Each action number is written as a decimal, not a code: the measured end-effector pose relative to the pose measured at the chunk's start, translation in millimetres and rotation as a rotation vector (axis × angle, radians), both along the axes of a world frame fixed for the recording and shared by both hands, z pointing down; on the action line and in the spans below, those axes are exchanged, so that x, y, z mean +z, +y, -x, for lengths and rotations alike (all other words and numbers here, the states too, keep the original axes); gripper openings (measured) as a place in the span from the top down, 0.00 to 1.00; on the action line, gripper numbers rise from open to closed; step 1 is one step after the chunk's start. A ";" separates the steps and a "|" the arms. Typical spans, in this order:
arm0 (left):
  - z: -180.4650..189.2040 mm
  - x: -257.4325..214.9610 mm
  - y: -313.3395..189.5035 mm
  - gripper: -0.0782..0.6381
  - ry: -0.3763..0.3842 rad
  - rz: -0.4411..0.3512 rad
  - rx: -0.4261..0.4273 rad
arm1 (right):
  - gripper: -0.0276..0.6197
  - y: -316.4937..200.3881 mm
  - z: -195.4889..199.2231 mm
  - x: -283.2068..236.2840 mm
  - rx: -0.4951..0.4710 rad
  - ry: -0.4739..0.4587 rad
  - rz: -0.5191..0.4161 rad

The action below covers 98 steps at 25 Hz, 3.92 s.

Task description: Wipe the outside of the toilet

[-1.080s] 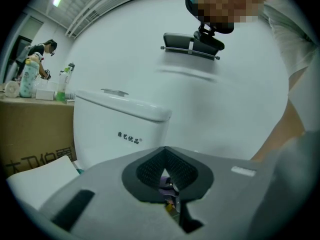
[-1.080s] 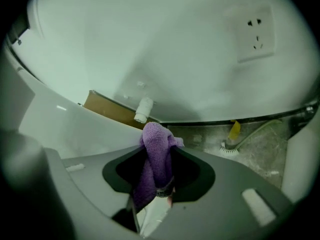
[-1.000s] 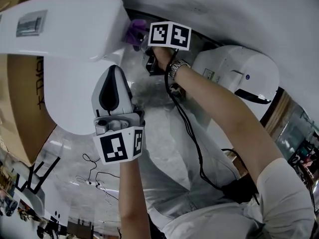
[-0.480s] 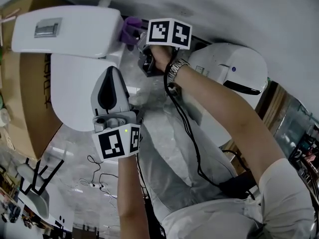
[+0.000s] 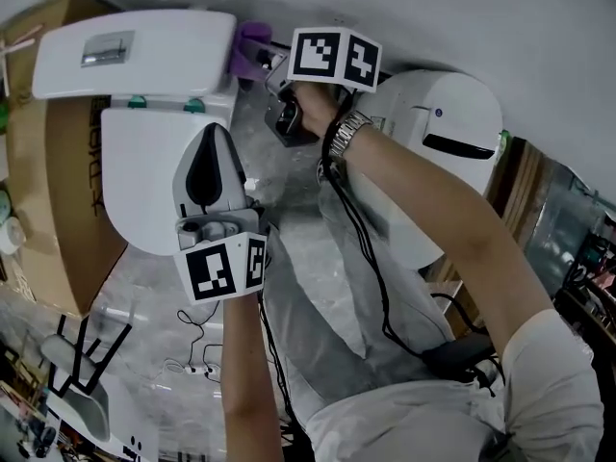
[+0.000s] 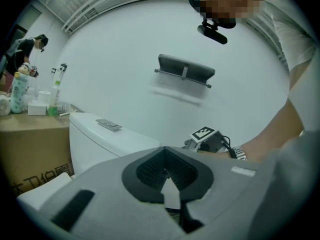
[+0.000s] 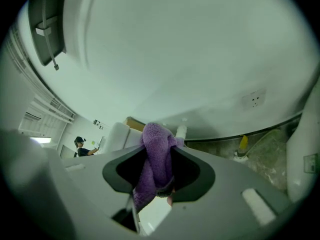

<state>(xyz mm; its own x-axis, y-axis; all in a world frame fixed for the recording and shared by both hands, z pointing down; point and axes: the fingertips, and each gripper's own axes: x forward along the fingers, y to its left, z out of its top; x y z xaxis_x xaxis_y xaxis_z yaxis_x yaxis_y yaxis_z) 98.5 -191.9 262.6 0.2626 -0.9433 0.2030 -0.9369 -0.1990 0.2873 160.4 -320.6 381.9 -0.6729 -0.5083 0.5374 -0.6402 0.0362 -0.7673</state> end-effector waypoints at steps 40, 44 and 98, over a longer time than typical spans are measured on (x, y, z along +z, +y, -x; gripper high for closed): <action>178.9 62.9 53.0 0.88 -0.054 0.060 0.201 | 0.72 166.2 88.4 137.0 0.114 0.296 0.214; 215.7 74.8 37.4 0.88 -0.035 0.078 0.267 | 0.72 155.6 100.9 169.0 0.161 0.399 0.245; 370.5 83.1 87.1 0.88 -0.015 0.114 0.093 | 0.72 136.1 399.4 208.3 -0.063 0.264 0.223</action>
<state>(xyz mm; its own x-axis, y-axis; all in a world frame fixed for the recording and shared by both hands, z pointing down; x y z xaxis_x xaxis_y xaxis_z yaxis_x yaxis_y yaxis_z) -272.0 -104.8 345.7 0.3437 -0.8857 0.3120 -0.9203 -0.2517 0.2994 -239.0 -184.5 590.2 -0.5221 -0.3206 0.7903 -0.8196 -0.0680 -0.5690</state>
